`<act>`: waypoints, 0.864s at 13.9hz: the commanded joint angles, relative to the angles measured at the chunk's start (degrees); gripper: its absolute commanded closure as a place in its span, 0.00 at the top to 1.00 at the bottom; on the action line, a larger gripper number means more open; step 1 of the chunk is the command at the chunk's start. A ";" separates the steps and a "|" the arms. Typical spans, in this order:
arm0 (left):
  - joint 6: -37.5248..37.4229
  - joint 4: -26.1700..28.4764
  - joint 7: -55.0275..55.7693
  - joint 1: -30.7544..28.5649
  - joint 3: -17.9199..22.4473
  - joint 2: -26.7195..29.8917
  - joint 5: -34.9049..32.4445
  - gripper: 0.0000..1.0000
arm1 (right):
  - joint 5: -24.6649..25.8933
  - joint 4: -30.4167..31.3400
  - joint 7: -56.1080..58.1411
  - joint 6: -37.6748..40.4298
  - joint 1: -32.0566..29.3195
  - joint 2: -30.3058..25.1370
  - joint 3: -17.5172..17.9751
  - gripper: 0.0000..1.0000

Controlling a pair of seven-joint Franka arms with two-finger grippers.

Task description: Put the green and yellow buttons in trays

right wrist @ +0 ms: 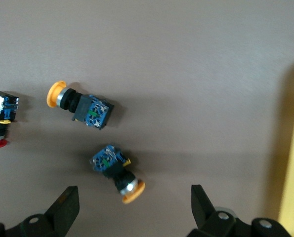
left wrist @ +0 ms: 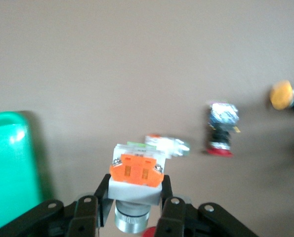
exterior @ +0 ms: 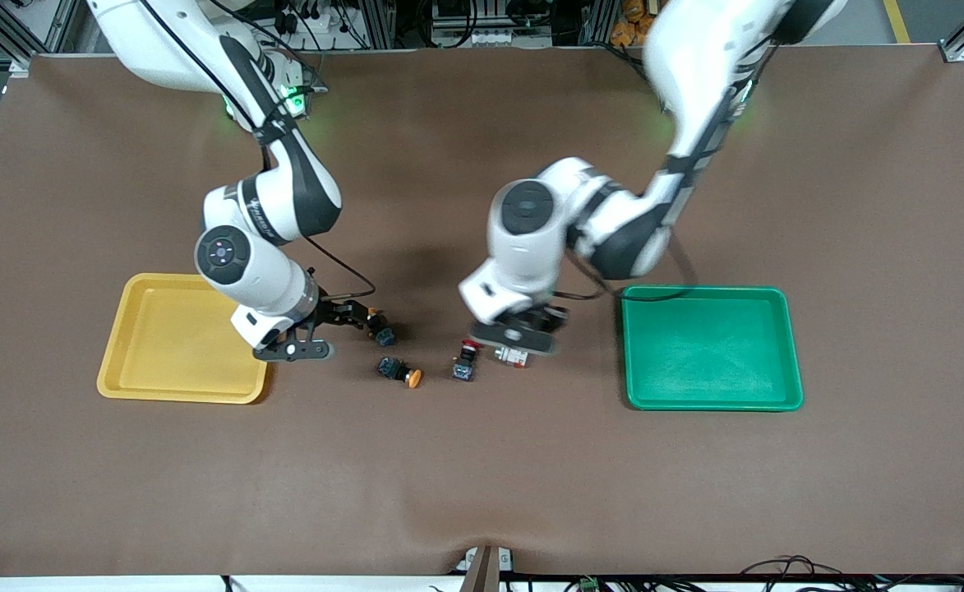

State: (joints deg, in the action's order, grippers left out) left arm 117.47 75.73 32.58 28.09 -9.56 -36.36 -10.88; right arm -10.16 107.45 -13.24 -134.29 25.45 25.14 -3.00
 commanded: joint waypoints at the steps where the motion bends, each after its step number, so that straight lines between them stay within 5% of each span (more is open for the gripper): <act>1: -5.55 2.49 0.55 -7.23 -0.55 4.19 2.62 0.00 | -0.04 2.24 1.47 -5.01 3.28 1.48 -0.43 1.00; 8: -15.16 7.40 0.82 -22.62 -0.29 -0.37 2.10 0.00 | 0.05 6.54 1.38 -16.69 6.45 6.23 -0.52 1.00; 11: -14.90 10.66 0.03 -28.07 -0.29 -1.52 1.66 0.00 | 0.31 6.72 1.47 -19.07 6.88 7.72 -0.61 0.60; 12: -14.55 10.49 -0.41 -28.78 -0.29 -1.69 1.65 0.28 | 0.75 6.64 1.55 -19.25 7.41 7.73 -0.78 0.36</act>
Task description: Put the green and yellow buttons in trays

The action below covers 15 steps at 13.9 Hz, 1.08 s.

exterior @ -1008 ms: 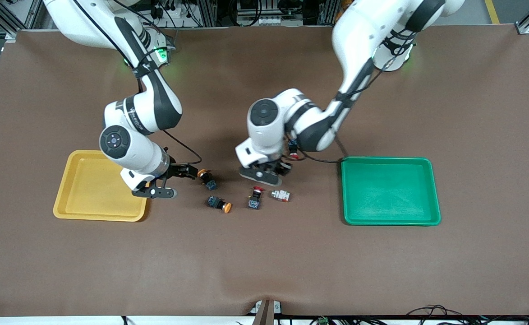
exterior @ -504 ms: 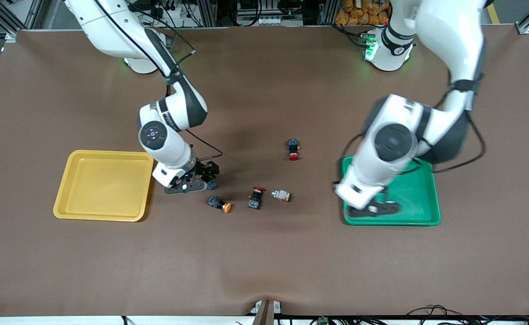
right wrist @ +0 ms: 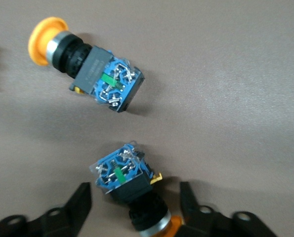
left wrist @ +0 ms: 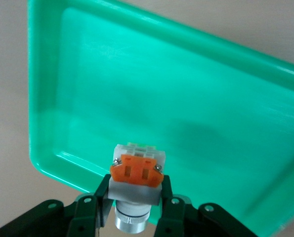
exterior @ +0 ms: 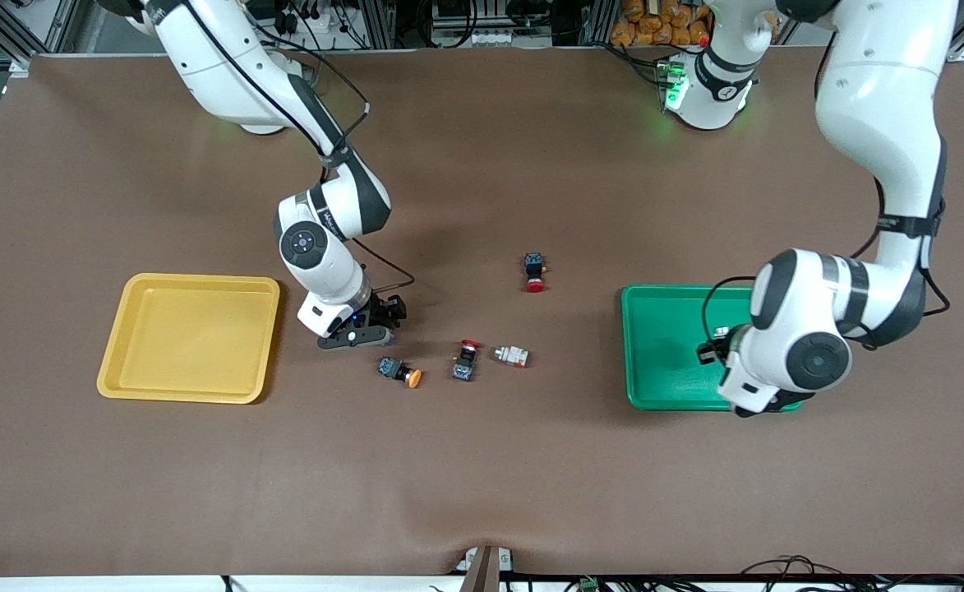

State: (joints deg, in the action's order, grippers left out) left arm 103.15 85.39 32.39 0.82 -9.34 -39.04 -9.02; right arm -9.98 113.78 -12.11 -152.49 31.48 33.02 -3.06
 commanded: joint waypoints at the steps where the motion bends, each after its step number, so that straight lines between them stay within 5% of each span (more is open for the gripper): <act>1: 0.03 0.49 -0.49 -1.78 -0.50 0.38 -0.29 0.94 | 1.19 0.30 0.51 -0.44 1.22 -0.50 -0.81 0.00; 5: 0.21 -1.18 -1.10 0.76 -1.11 2.30 -0.99 1.00 | 1.28 -1.10 1.29 8.31 -2.02 -5.40 -2.21 0.00; 11: 3.70 -7.33 0.02 9.44 -6.21 1.87 -0.56 1.00 | 1.54 -1.37 7.01 33.90 -18.97 -16.23 -2.39 0.00; 15: 9.43 -7.60 13.79 15.34 -6.39 -0.06 0.23 1.00 | 5.84 -1.11 7.36 35.95 -27.60 -15.62 -3.71 0.00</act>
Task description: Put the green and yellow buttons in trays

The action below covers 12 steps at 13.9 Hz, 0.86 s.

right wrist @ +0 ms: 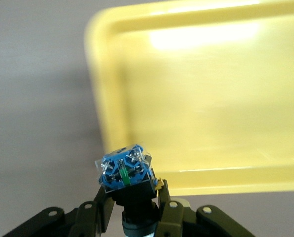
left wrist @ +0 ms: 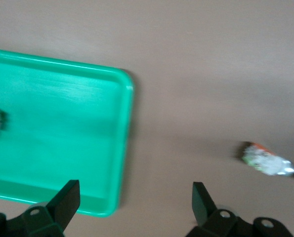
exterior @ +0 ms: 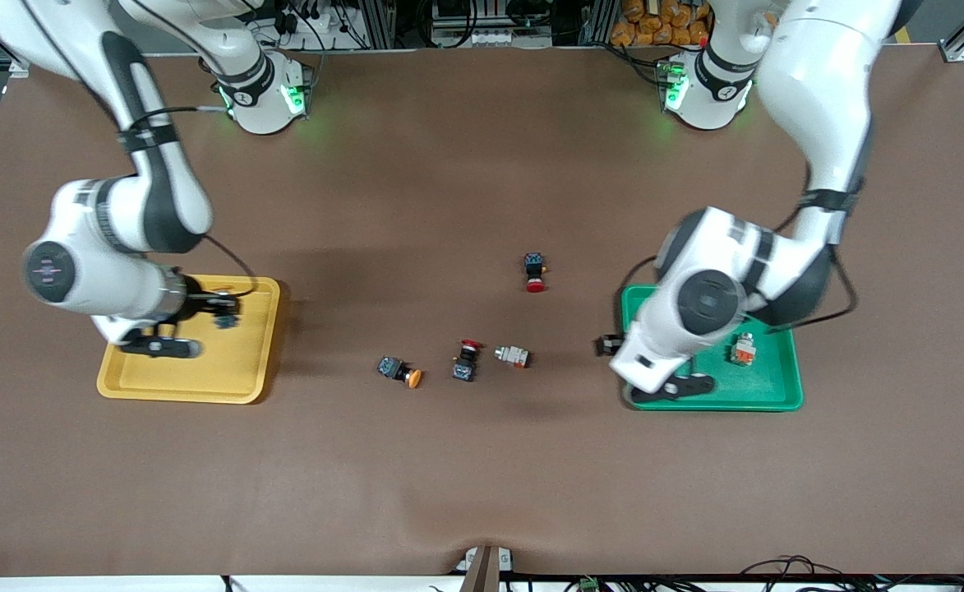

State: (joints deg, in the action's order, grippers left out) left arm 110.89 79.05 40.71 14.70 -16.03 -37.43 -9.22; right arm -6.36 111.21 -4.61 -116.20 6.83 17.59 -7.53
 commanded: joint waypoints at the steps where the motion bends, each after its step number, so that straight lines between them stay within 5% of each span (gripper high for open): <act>1: 2.75 -1.18 10.56 2.95 0.39 -2.21 1.30 1.00 | 2.32 1.46 0.04 -0.78 -5.31 0.33 0.85 0.00; 5: 6.88 -1.09 27.98 5.51 0.47 -4.75 2.19 1.00 | 1.54 0.85 12.66 -5.97 -14.37 6.12 1.02 0.00; 9: 13.29 -1.00 48.63 8.24 1.00 -7.65 2.19 1.00 | 1.35 0.32 14.11 -13.70 -15.79 10.97 1.11 0.06; 10: 14.09 -0.92 52.07 8.41 1.00 -8.44 2.10 1.00 | 1.18 0.23 13.76 -13.53 -15.62 10.97 1.20 0.25; 11: 14.27 -0.83 55.06 9.02 1.00 -9.15 2.02 1.00 | 0.83 0.14 13.67 -13.61 -15.53 10.97 1.20 0.91; 12: 15.05 -0.83 58.39 9.55 1.00 -9.76 1.84 1.00 | 0.65 -0.29 14.01 -13.44 -15.61 10.97 1.20 1.00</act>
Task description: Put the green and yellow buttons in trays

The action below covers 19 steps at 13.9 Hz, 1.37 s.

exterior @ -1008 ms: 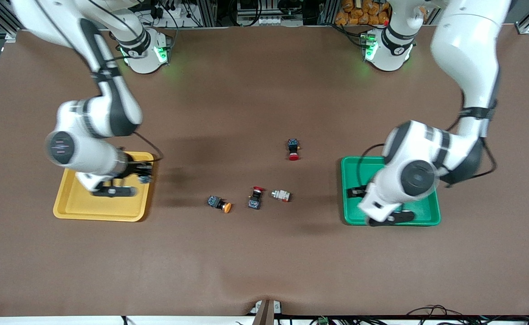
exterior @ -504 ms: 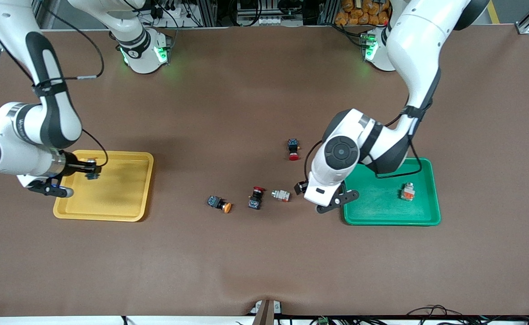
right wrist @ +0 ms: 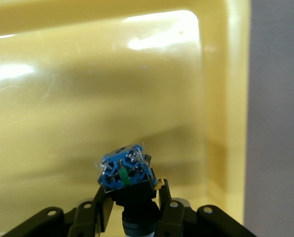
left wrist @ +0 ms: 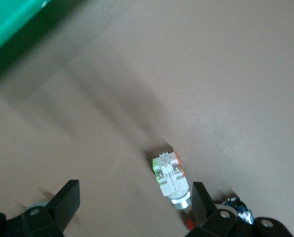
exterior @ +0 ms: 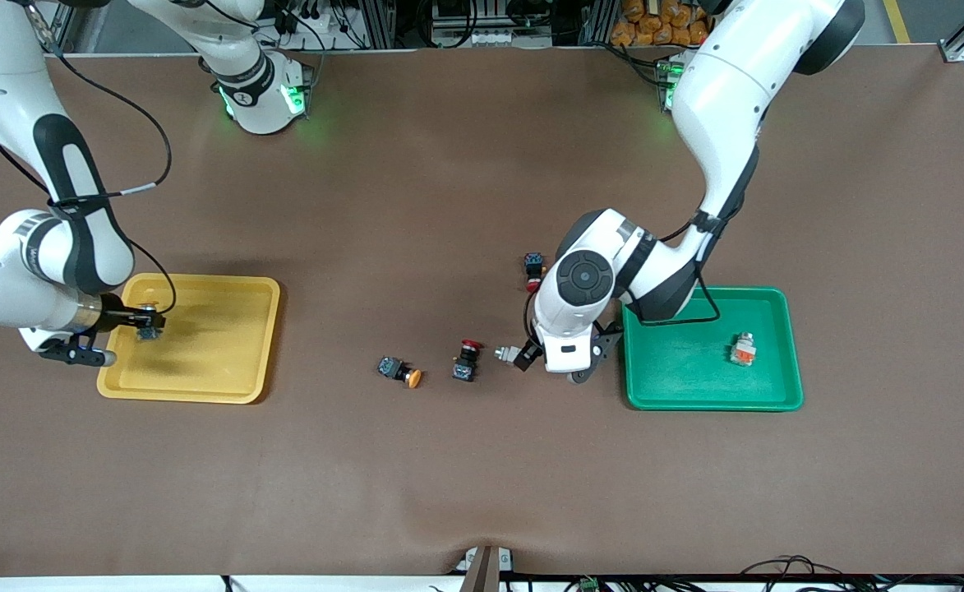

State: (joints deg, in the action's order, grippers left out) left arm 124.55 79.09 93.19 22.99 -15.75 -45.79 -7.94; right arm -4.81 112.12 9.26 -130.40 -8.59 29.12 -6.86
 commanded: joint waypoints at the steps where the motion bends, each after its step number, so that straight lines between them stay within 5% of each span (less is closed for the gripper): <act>1: 2.53 -0.86 8.99 1.62 0.81 -1.84 0.47 1.00 | -0.90 -1.46 0.06 1.11 -0.20 -0.56 0.53 1.00; 6: 5.96 -0.86 13.94 2.50 1.34 -3.60 0.29 1.00 | -1.51 -6.63 -0.73 12.25 0.50 -1.17 1.32 1.00; 12: 12.81 -0.95 14.03 3.99 3.18 -5.62 0.29 1.00 | -8.98 -10.08 -1.78 22.29 2.78 -2.66 1.32 1.00; 19: 15.28 -0.95 13.94 5.39 4.84 -7.29 0.20 1.00 | -11.79 -11.04 -26.02 22.48 12.53 -3.98 1.32 1.00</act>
State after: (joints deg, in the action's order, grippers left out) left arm 138.63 79.10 106.10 26.73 -13.01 -52.35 -7.94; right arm -13.98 101.32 -12.09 -108.43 2.13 26.05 -5.04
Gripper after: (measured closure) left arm 0.000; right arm 0.000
